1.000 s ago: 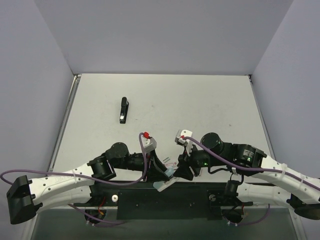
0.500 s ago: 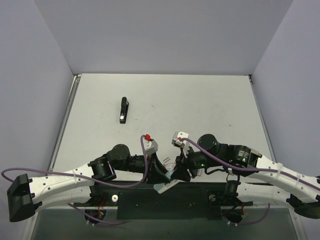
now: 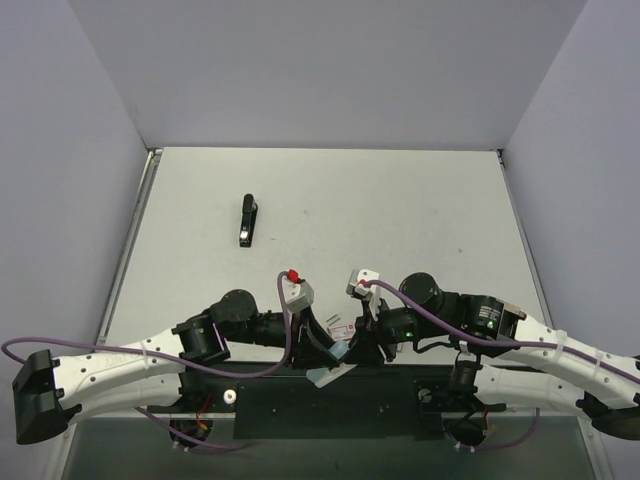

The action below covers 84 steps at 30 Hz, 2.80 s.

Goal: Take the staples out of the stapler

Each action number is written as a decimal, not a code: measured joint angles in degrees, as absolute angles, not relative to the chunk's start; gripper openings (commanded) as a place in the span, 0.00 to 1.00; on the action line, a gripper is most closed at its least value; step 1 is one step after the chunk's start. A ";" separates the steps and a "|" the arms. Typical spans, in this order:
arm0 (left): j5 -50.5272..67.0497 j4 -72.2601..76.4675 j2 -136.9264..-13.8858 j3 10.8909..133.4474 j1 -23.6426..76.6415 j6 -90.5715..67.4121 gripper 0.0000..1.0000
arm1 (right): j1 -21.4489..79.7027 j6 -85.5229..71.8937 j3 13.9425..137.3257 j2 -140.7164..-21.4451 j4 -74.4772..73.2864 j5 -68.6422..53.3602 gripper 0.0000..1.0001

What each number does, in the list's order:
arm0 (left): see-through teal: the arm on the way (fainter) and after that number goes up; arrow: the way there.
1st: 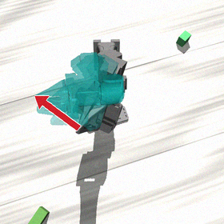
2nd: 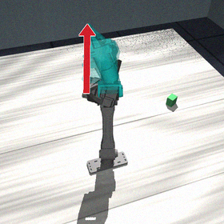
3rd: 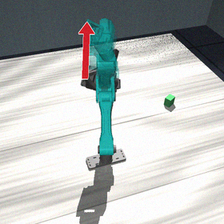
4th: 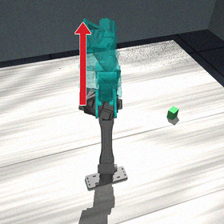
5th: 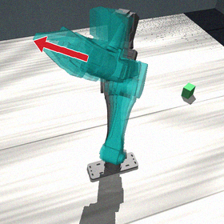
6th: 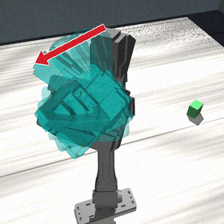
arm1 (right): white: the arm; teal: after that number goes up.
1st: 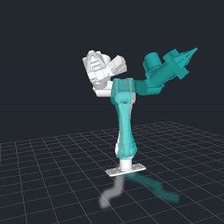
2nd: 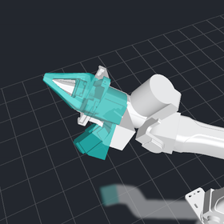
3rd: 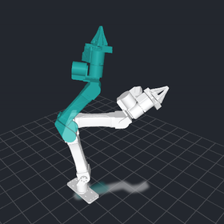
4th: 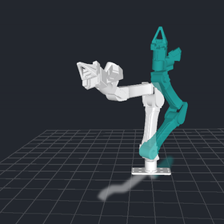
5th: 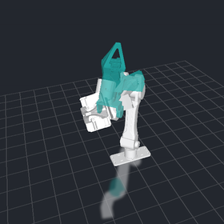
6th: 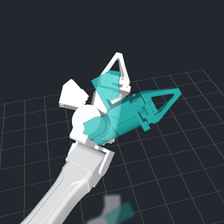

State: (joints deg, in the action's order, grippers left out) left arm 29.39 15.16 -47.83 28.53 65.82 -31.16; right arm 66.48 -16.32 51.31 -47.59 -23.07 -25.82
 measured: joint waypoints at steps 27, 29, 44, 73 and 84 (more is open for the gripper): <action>26.00 11.33 -44.80 29.19 69.14 -30.22 0.00 | 67.24 -22.37 37.74 -39.13 -6.22 -30.37 0.00; 25.45 11.16 -44.05 29.19 69.28 -30.22 0.00 | 67.24 -23.22 35.94 -37.87 -3.51 -30.33 0.00; 22.17 9.58 -41.76 29.17 69.54 -30.22 0.00 | 67.53 -26.81 28.97 -32.64 2.76 -29.80 0.00; 11.05 13.19 -41.87 30.50 68.99 -28.21 0.00 | 69.10 -23.68 42.00 -27.14 -18.94 -14.57 0.40; -0.84 7.33 -44.66 34.83 68.90 -26.96 0.00 | 69.10 -21.69 48.84 -33.87 -21.63 -0.23 0.00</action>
State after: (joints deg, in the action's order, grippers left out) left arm -0.84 7.33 -44.66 34.83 68.90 -26.96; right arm 69.10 -21.69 48.84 -33.87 -21.63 -0.23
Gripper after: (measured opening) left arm 0.429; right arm 0.028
